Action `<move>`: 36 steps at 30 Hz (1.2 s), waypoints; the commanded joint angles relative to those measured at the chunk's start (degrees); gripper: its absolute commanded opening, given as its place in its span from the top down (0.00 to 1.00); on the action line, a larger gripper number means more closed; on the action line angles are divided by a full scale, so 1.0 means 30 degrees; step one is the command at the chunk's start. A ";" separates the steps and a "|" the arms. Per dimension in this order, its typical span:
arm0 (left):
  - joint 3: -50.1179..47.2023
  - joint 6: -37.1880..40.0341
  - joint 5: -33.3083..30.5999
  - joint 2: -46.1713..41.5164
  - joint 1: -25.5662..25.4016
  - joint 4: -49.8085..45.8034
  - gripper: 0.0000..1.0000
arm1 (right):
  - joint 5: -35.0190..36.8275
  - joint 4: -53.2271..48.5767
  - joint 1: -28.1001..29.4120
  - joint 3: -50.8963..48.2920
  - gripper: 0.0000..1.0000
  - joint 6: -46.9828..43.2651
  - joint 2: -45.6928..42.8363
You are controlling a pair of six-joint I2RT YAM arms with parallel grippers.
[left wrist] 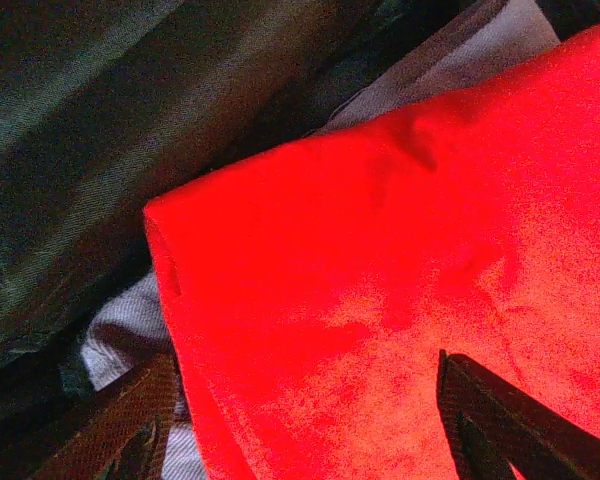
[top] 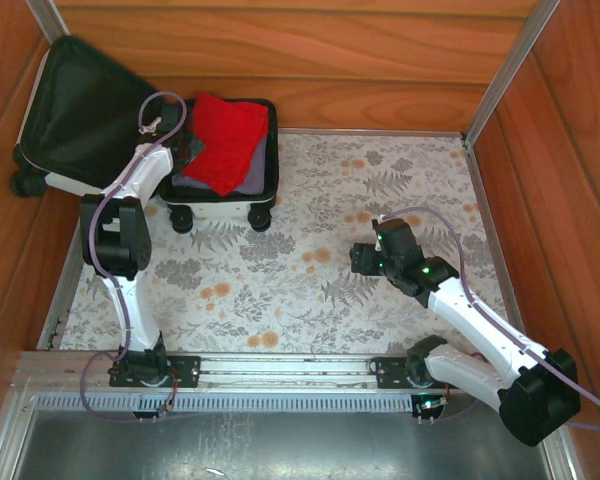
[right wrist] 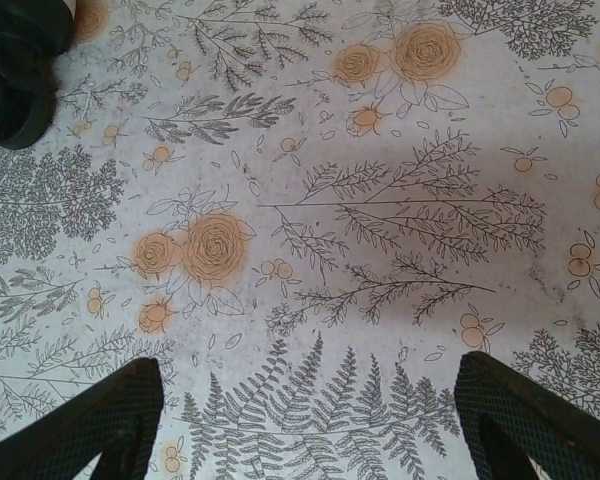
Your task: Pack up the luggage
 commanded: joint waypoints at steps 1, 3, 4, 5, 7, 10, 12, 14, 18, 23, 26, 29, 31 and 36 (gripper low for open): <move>0.0547 -0.0672 0.0118 0.0842 0.0180 0.0167 0.28 | 0.0515 -0.0339 -0.0071 -0.0135 0.19 -0.0099 -0.0184; 0.0671 -0.0769 0.0121 0.1276 0.0259 0.0196 0.29 | 0.0614 -0.0443 -0.0094 -0.0142 0.19 -0.0127 -0.0240; 0.0680 -0.0856 0.0148 0.1472 0.0332 0.0196 0.29 | 0.0664 -0.0498 -0.0088 -0.0157 0.19 -0.0128 -0.0271; 0.0702 -0.0999 0.0202 0.1630 0.0419 0.0225 0.29 | 0.0724 -0.0602 -0.0100 -0.0171 0.19 -0.0157 -0.0322; 0.0673 -0.1180 0.0294 0.1852 0.0532 0.0254 0.30 | 0.0841 -0.0733 -0.0090 -0.0172 0.19 -0.0186 -0.0383; 0.0405 -0.1378 0.0283 0.1901 0.0599 0.0255 0.30 | 0.1007 -0.0826 -0.0086 -0.0172 0.19 -0.0216 -0.0433; 0.0216 -0.1378 0.0152 0.1814 0.0598 0.0287 0.31 | 0.1039 -0.0790 -0.0093 -0.0172 0.18 -0.0245 -0.0433; 0.0102 -0.1379 0.0060 0.1885 0.0599 0.0342 0.33 | 0.1062 -0.0699 -0.0084 -0.0186 0.18 -0.0245 -0.0338; 0.0117 -0.1378 0.0063 0.2069 0.0658 0.0554 0.41 | 0.0990 -0.0635 -0.0079 -0.0142 0.18 -0.0245 -0.0160; 0.0234 -0.1407 0.0623 0.2310 0.0687 0.1223 0.65 | 0.1193 -0.0838 -0.0095 -0.0172 0.19 -0.0216 -0.0355; 0.0191 -0.1173 0.0809 0.2178 0.0658 0.1510 0.91 | 0.1323 -0.0973 -0.0096 -0.0228 0.18 -0.0216 -0.0604; -0.0151 -0.1217 0.0825 0.1753 0.0645 0.1631 1.00 | 0.1516 -0.1046 -0.0083 -0.0361 0.18 -0.0216 -0.0875; -0.0562 -0.1395 0.0705 0.1325 0.0557 0.1661 1.00 | 0.1580 -0.0960 -0.0106 -0.0489 0.18 -0.0216 -0.1028; -0.1995 -0.2039 -0.0577 -0.0030 0.0193 0.1740 1.00 | 0.1508 -0.0613 -0.0107 -0.0525 0.18 -0.0274 -0.1018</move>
